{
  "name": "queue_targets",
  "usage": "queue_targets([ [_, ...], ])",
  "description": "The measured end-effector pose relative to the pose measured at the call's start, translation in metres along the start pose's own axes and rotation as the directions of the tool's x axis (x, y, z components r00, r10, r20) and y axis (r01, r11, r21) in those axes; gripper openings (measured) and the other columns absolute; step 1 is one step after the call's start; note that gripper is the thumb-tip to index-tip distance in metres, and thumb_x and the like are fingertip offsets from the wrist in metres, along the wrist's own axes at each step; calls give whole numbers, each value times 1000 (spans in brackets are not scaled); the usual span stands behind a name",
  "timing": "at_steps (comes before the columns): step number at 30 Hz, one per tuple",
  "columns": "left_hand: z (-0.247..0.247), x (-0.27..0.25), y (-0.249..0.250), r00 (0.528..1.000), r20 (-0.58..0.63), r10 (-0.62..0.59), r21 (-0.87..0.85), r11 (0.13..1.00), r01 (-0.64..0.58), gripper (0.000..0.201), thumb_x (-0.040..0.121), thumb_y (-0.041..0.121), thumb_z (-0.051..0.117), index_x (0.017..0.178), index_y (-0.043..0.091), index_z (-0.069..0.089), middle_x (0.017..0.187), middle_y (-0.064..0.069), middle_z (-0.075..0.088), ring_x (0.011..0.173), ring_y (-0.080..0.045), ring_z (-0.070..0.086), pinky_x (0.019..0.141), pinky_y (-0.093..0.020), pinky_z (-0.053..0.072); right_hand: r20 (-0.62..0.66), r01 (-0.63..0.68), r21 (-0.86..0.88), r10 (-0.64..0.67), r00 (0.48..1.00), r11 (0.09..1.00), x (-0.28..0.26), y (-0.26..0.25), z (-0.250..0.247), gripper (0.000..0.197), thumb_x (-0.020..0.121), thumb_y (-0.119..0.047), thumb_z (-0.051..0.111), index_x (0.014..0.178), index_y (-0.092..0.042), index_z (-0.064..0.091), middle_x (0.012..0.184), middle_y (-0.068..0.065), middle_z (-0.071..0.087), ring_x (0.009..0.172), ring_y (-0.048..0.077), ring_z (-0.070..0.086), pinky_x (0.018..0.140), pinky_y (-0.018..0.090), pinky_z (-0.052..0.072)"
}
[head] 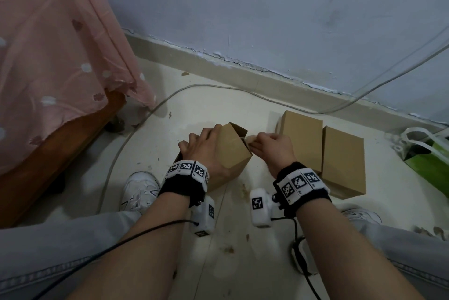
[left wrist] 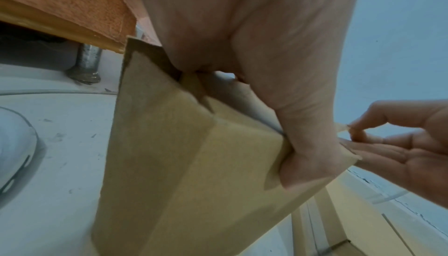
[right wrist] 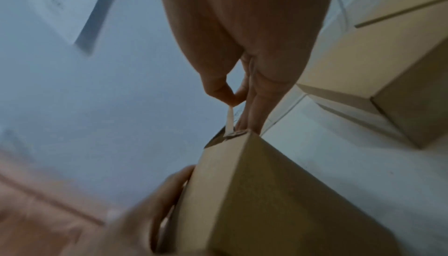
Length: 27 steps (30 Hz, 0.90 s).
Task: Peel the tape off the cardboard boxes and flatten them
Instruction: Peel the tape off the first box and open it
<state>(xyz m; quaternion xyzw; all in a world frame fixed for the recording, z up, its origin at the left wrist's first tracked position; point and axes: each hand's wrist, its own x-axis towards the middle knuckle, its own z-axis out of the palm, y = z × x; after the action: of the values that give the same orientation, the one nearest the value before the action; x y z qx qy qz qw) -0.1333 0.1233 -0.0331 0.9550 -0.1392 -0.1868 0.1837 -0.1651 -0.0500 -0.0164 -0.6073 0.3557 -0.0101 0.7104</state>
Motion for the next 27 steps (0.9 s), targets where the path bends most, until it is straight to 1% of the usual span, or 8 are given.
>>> queue_targets([
  [5, -6, -8, -7, 998, -66, -7, -111, 994, 0, 130, 45, 54, 81, 149, 36, 4, 150, 6, 24, 135, -25, 29, 109, -49, 20, 85, -17, 147, 5, 996, 989, -5, -14, 0, 10, 89, 9, 55, 95, 16, 60, 93, 33, 69, 85, 36, 74, 80, 37, 62],
  [8, -9, -9, -9, 996, -85, 6, -278, 960, -30, 135, 47, 45, 88, 150, 33, 2, 153, 2, 19, 142, -24, 21, 118, -56, 9, 155, -12, 193, -19, 988, 981, -10, -29, 4, 9, 91, 9, 55, 94, 15, 61, 80, 24, 70, 80, 31, 73, 76, 32, 62],
  [10, -5, -8, -10, 996, -86, -1, -396, 918, -33, 136, 44, 39, 91, 147, 36, 2, 151, 3, 19, 138, -26, 27, 114, -60, 21, 158, -7, 201, -25, 987, 980, -9, -36, 7, 22, 91, 8, 55, 106, 23, 58, 79, 23, 69, 76, 27, 72, 72, 30, 61],
  [13, 3, -10, -13, 998, -44, -33, -457, 889, 9, 138, 38, 36, 90, 144, 40, 1, 151, 6, 18, 134, -26, 34, 104, -55, 41, 137, 14, 120, -31, 990, 993, -12, -41, 11, 26, 89, 9, 54, 107, 28, 56, 86, 33, 68, 70, 27, 71, 65, 28, 60],
  [15, 9, -11, -18, 999, -8, -50, -469, 882, 40, 138, 45, 23, 93, 146, 35, 0, 152, 2, 17, 134, -25, 34, 104, -47, 44, 100, 17, 92, -26, 995, 996, -14, -42, 9, 24, 89, 10, 54, 108, 24, 57, 91, 37, 66, 66, 28, 70, 61, 28, 59],
  [19, 17, -11, -40, 987, 74, -143, -467, 870, 161, 140, 51, 11, 92, 147, 32, -7, 151, -5, 22, 131, -30, 39, 100, -44, 47, -103, 42, 187, -23, 994, 982, -5, -40, -8, 27, 89, 13, 54, 113, 24, 52, 78, 28, 64, 60, 29, 69, 58, 32, 60],
  [24, 8, -15, -52, 982, 154, -109, -489, 855, 172, 152, 47, 28, 96, 150, 35, -17, 155, -3, 13, 138, -28, 30, 104, -38, 40, -105, -24, 222, 49, 993, 975, -7, -43, -16, 10, 93, 13, 49, 98, 14, 56, 82, 26, 60, 61, 27, 66, 57, 31, 61],
  [27, -6, -12, -36, 999, 23, -44, -486, 873, 49, 153, 45, 44, 95, 149, 40, -17, 157, 6, 2, 145, -23, 17, 116, -46, 26, -58, -65, 245, 82, 995, 967, -8, -39, -12, 25, 93, 15, 47, 116, 7, 48, 89, 27, 59, 67, 29, 67, 67, 40, 63],
])
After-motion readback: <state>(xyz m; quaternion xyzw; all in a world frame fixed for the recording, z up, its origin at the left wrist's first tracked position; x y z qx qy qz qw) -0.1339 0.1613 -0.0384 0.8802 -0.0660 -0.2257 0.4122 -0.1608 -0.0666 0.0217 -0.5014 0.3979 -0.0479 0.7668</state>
